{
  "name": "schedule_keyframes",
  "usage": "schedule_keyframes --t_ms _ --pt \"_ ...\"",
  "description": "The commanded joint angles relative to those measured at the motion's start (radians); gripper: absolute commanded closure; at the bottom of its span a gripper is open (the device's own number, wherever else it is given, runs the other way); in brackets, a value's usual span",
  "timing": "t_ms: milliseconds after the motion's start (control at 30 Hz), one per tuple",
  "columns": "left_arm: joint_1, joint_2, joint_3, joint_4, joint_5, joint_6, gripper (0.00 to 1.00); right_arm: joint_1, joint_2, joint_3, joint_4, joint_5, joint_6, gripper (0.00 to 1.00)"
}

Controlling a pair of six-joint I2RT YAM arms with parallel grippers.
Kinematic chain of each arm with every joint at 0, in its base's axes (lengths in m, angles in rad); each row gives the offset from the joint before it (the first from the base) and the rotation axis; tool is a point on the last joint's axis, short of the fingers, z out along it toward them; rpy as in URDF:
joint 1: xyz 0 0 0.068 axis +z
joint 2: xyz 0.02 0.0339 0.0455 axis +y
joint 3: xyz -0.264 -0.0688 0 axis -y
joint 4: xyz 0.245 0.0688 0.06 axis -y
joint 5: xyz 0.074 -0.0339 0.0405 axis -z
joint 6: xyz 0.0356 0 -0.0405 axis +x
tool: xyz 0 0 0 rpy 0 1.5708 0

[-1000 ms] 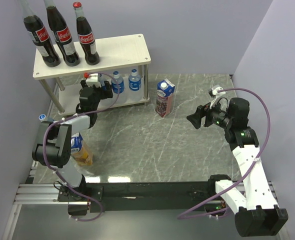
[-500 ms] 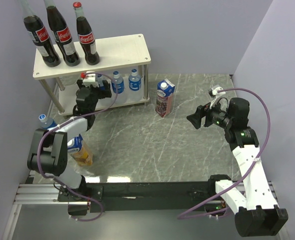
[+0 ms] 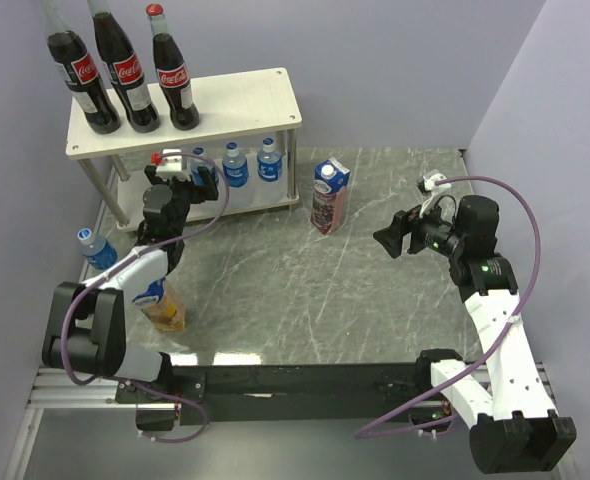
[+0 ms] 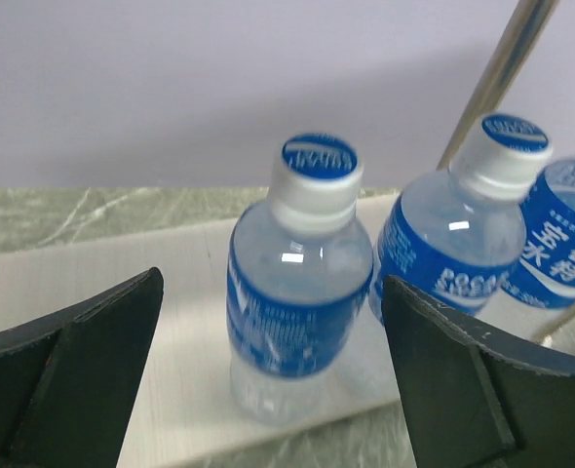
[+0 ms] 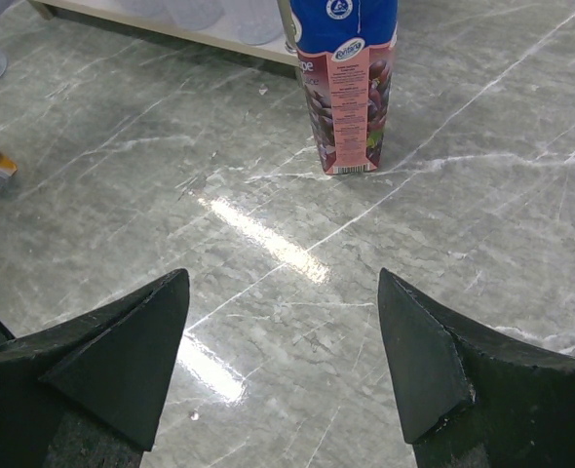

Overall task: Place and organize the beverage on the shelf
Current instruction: Place the drink on the shelf, then pick up the drink from the center of the board.

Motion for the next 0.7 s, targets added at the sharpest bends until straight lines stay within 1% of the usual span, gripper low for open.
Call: schedule_keyframes --t_ms 0,33,233,400,467,500,567,600,667 --pt "0.003 -0.087 -0.012 -0.030 0.019 -0.035 0.01 -0.005 -0.011 0.006 0.028 -0.009 -0.011 0.16" --pt "0.003 -0.112 -0.010 -0.079 0.022 -0.038 0.01 -0.005 -0.011 0.006 0.028 -0.011 -0.011 0.16" --pt "0.000 -0.226 0.020 -0.230 0.046 -0.074 0.00 -0.006 -0.016 0.006 0.027 -0.019 -0.017 0.16" --pt "0.001 -0.327 0.063 -0.427 0.060 -0.100 0.01 -0.006 -0.020 0.003 0.027 -0.014 -0.018 0.16" --pt "0.001 -0.372 0.075 -0.489 0.029 -0.106 0.00 -0.006 -0.019 0.003 0.030 -0.015 -0.018 0.16" --pt "0.001 -0.418 0.077 -0.561 0.019 -0.113 0.00 -0.006 -0.019 0.003 0.029 -0.016 -0.018 0.16" --pt "0.001 -0.465 0.092 -0.642 -0.044 -0.144 0.01 -0.006 -0.017 0.003 0.029 -0.017 -0.017 0.16" --pt "0.003 -0.508 0.098 -0.720 -0.067 -0.179 0.01 -0.006 -0.017 0.003 0.030 -0.017 -0.017 0.16" --pt "0.003 -0.551 0.108 -0.803 -0.099 -0.204 0.00 -0.006 -0.022 0.003 0.030 -0.020 -0.015 0.16"
